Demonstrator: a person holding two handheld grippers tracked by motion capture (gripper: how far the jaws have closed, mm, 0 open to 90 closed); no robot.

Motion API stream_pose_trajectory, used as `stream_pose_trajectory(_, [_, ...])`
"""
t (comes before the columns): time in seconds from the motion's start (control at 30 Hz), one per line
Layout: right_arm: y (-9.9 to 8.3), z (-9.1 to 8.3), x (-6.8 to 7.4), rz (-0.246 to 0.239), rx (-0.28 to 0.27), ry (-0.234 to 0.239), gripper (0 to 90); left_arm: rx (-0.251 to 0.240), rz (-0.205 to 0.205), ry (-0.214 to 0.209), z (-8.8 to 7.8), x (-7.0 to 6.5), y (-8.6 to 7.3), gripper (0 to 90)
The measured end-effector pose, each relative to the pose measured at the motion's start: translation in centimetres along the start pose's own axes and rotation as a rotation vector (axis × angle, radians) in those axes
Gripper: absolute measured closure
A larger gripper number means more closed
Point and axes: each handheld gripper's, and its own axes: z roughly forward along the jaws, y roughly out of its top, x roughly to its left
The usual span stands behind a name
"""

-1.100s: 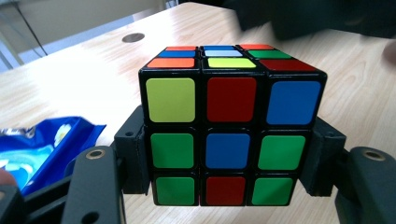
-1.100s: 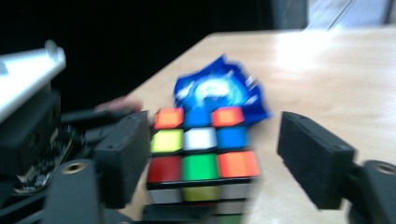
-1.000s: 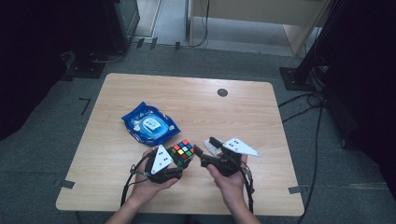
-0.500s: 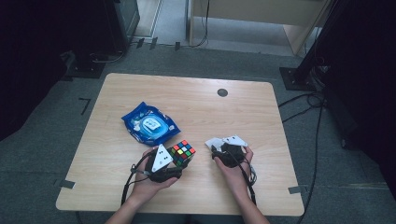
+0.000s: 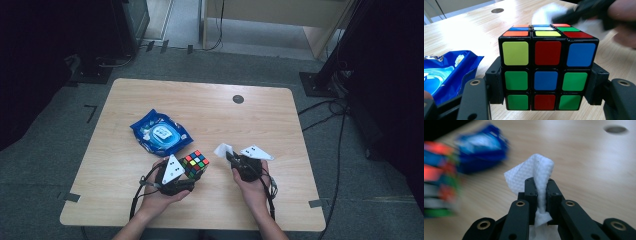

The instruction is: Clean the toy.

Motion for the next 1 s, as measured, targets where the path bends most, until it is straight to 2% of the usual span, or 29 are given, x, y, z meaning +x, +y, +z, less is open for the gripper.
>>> stream_pose_trajectory(0.07, [1.0,-1.3,1.7,-0.003,-0.055,0.098,83.6,0.0,0.003,-0.007,0.1,-0.2,0.0,34.1])
stream_pose_trajectory(0.17, [2.2,-2.8,4.7,-0.051,-0.119,0.216,83.6,-0.003,0.011,-0.014,0.1,-0.5,0.1,34.1])
stream_pose_trajectory(0.23, [2.5,-3.3,6.5,-0.094,-0.142,0.275,83.5,-0.005,0.019,-0.019,0.1,-0.8,0.1,34.1])
stream_pose_trajectory(0.3, [2.6,-3.4,7.9,-0.125,-0.136,0.325,83.1,-0.012,0.027,-0.027,0.0,-1.1,0.2,34.1])
stream_pose_trajectory(0.37, [2.3,-3.2,8.6,-0.15,-0.123,0.323,82.9,-0.018,0.037,-0.03,-0.1,-1.3,0.3,34.1])
stream_pose_trajectory(0.43, [1.9,-2.7,8.6,-0.159,-0.111,0.308,82.5,-0.026,0.042,-0.025,-0.2,-1.5,0.5,34.1])
stream_pose_trajectory(0.53, [1.7,-2.4,7.6,-0.108,-0.123,0.351,81.1,-0.021,0.043,-0.037,-0.2,-1.5,0.5,34.2])
stream_pose_trajectory(0.57, [1.7,-2.3,7.4,-0.091,-0.121,0.35,81.7,-0.031,0.041,-0.046,-0.2,-1.5,0.4,34.2])
stream_pose_trajectory(0.63, [1.7,-2.3,6.7,-0.061,-0.119,0.29,82.1,-0.038,0.047,-0.047,-0.3,-1.6,0.5,34.2])
stream_pose_trajectory(0.7, [1.6,-2.0,5.5,-0.011,-0.117,0.293,82.3,-0.04,0.053,-0.043,-0.5,-1.6,0.6,34.3])
stream_pose_trajectory(0.73, [1.6,-2.0,5.0,0.001,-0.109,0.266,82.4,-0.04,0.053,-0.044,-0.5,-1.6,0.6,34.3])
stream_pose_trajectory(0.8, [1.3,-1.7,4.0,-0.02,-0.087,0.185,82.7,-0.054,0.046,-0.049,-0.7,-1.4,0.7,34.3])
stream_pose_trajectory(0.83, [1.2,-1.4,3.5,-0.027,-0.061,0.139,82.8,-0.065,0.037,-0.052,-0.8,-1.3,0.7,34.3])
stream_pose_trajectory(0.87, [0.9,-1.2,3.0,-0.013,-0.04,0.11,83.0,-0.072,0.03,-0.049,-0.9,-1.2,0.8,34.3])
stream_pose_trajectory(0.93, [0.6,-1.1,2.4,0.035,-0.025,0.094,83.0,-0.061,0.033,-0.041,-0.9,-1.0,0.8,34.3])
stream_pose_trajectory(1.0, [0.9,-1.6,2.6,0.035,-0.049,0.104,82.9,-0.042,0.036,-0.03,-0.6,-0.9,0.6,34.2])
